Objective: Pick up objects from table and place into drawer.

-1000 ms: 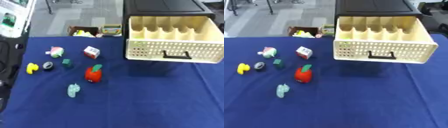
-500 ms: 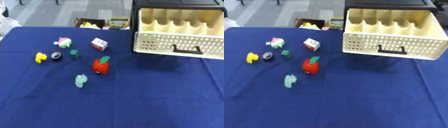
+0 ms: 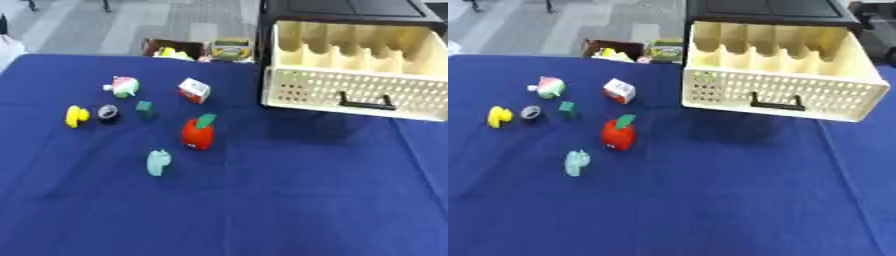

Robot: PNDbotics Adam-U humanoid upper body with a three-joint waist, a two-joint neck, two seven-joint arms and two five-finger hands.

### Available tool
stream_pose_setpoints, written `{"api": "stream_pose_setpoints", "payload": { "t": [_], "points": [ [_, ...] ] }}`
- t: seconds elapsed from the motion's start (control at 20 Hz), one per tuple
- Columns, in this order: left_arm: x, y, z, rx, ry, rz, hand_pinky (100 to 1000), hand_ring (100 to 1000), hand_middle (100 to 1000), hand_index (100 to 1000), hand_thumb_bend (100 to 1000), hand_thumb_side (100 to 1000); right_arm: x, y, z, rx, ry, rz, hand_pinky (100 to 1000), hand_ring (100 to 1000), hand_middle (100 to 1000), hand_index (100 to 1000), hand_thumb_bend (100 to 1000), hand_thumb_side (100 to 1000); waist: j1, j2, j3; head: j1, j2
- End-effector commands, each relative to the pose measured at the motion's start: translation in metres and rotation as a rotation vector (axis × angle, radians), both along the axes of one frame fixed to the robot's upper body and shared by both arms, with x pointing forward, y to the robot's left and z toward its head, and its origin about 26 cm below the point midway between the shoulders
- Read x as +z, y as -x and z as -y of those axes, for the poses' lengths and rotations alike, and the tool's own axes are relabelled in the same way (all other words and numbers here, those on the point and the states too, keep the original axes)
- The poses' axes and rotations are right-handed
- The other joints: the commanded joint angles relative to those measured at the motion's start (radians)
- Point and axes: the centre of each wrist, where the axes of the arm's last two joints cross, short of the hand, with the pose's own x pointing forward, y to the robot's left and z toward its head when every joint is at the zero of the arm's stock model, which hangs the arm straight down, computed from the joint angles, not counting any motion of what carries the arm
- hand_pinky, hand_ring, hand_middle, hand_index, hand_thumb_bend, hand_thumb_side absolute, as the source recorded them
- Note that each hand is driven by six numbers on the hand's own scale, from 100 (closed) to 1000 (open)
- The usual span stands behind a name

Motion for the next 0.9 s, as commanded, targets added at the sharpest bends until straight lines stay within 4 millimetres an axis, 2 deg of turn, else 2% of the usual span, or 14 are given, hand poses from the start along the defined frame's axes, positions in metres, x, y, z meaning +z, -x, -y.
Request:
{"api": "stream_pose_setpoints", "payload": {
  "t": [0.05, 0.4, 0.6, 0.65, 0.7, 0.9],
  "points": [
    [0.006, 0.008, -0.009, -0.003, 0.023, 0.069, 466, 550, 521, 822, 115, 618, 0.005, 0.004, -0.002, 0.042, 0.078, -0.063, 502, 577, 598, 812, 299, 954, -0.003, -0.019, -0.005, 0.001, 0.006],
    [-0.009, 0.007, -0.012, -0.073, 0.102, 0.122, 467, 549, 520, 817, 112, 619, -0.025, -0.004, -0.016, 0.178, 0.138, -0.324, 500, 592, 620, 828, 167, 873, -0.011, -0.027, -0.016, 0.006, -0.004],
    [-0.014, 0.008, -0.014, -0.101, 0.112, 0.143, 467, 549, 520, 817, 112, 619, -0.018, -0.003, -0.018, 0.216, 0.13, -0.402, 500, 592, 620, 828, 167, 873, -0.012, -0.029, -0.02, 0.01, -0.004],
    [-0.015, 0.007, -0.013, -0.108, 0.114, 0.14, 468, 548, 521, 818, 105, 623, -0.019, -0.003, -0.018, 0.225, 0.124, -0.429, 509, 596, 620, 829, 100, 817, -0.014, -0.026, -0.017, 0.005, -0.011],
    [-0.016, 0.007, -0.012, -0.116, 0.115, 0.133, 468, 547, 521, 818, 103, 624, -0.023, -0.005, -0.019, 0.237, 0.118, -0.469, 510, 596, 620, 828, 100, 814, -0.015, -0.024, -0.012, -0.001, -0.017],
    [-0.018, 0.006, -0.011, -0.127, 0.115, 0.117, 468, 547, 520, 818, 101, 625, -0.029, -0.009, -0.037, 0.309, 0.119, -0.593, 515, 600, 623, 829, 100, 800, -0.014, -0.022, -0.009, -0.009, -0.023]
  ]
}}
